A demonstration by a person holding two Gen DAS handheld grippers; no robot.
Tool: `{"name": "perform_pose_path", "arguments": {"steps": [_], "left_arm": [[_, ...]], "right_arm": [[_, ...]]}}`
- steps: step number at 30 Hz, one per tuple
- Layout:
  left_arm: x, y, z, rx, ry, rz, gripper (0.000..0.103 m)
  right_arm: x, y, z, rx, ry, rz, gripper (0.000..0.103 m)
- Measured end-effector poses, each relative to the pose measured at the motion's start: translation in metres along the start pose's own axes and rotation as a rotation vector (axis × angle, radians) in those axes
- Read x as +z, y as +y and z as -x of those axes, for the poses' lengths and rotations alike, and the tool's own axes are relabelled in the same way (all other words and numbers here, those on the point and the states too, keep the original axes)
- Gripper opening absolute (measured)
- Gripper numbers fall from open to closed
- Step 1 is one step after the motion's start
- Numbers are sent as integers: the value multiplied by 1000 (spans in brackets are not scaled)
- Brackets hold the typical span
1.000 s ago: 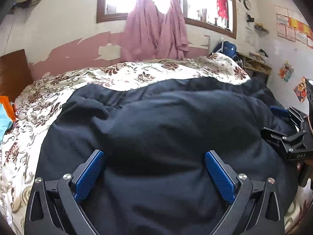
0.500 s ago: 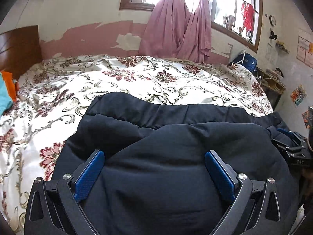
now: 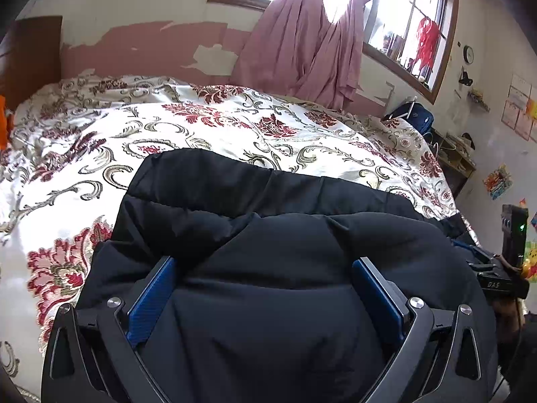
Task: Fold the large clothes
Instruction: 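Open both grippers and press the folded jacket flat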
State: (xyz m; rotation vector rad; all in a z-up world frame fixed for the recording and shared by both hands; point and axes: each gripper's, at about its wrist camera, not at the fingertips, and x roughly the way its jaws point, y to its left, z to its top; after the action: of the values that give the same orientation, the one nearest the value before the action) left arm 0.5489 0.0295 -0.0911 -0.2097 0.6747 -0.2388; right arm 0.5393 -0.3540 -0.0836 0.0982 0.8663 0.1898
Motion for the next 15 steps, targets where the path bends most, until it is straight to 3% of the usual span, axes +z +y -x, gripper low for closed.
{"name": "perform_pose_path", "arguments": {"steps": [15], "left_arm": [[-3,2,-8,-15,11,23,103]], "right_arm": [[-2,-3,-7,18,14,-26,102]]}}
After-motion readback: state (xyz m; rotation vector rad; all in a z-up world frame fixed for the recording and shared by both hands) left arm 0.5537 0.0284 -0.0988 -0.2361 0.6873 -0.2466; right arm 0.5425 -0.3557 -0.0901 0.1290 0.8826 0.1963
